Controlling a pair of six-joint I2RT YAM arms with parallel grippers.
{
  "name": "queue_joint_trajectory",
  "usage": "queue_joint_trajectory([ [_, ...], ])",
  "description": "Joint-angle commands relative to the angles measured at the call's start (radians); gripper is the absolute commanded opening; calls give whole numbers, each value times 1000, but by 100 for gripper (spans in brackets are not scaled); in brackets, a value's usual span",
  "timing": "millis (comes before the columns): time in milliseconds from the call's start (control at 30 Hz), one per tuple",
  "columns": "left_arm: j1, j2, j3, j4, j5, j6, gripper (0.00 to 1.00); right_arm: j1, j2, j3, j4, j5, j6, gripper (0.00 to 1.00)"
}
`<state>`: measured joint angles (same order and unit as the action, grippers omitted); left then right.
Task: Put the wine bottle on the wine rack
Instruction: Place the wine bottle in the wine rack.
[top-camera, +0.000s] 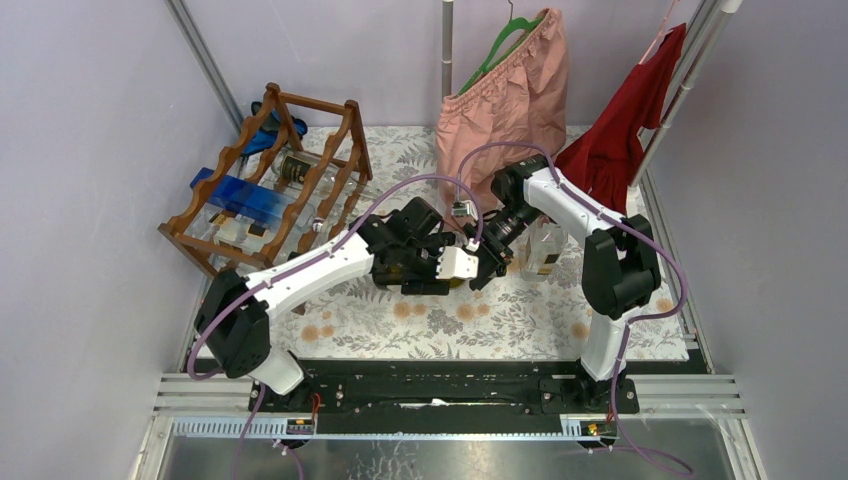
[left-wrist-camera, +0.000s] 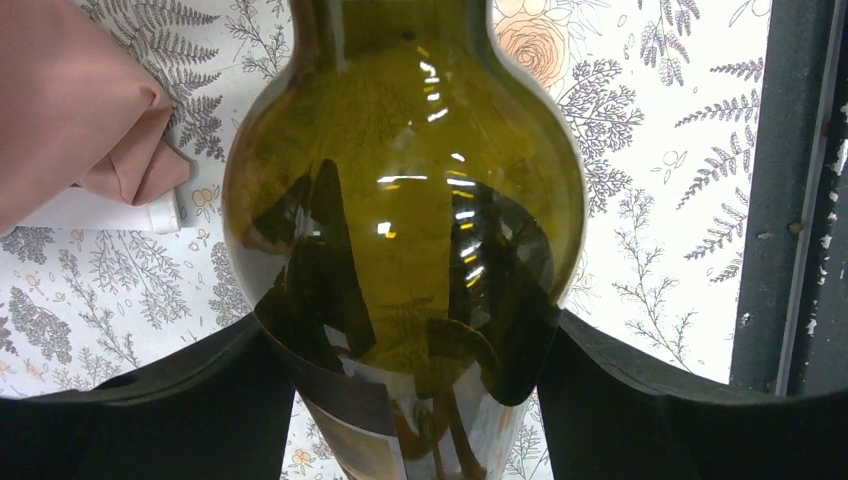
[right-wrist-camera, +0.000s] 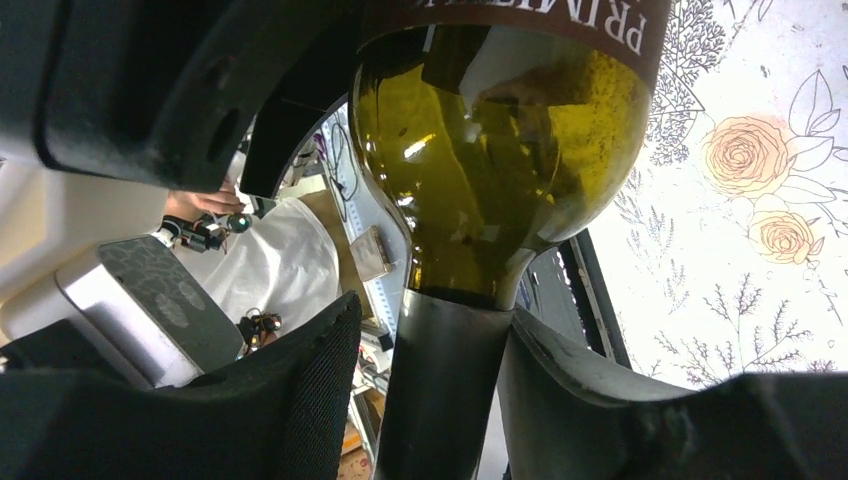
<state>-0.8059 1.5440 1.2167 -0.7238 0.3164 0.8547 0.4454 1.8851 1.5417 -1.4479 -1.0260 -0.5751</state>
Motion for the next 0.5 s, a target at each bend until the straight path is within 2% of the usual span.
queue_joint_trajectory([
  [0, 4, 5, 56, 12, 18, -7, 0, 12, 3, 16, -22, 9, 7, 56],
  [100, 4, 5, 61, 9, 20, -15, 0, 12, 7, 18, -22, 15, 10, 54],
  [167, 4, 4, 61, 10, 20, -19, 0, 12, 9, 17, -21, 13, 11, 49],
  [367, 4, 1, 60, 9, 14, -41, 2, 12, 11, 10, -21, 5, 8, 11],
  [433, 6, 2, 64, 10, 0, -57, 6, 13, 4, 13, -25, -10, 4, 1],
  [467, 6, 4, 68, 9, -8, -68, 13, 12, -1, 14, -27, -24, 2, 0],
])
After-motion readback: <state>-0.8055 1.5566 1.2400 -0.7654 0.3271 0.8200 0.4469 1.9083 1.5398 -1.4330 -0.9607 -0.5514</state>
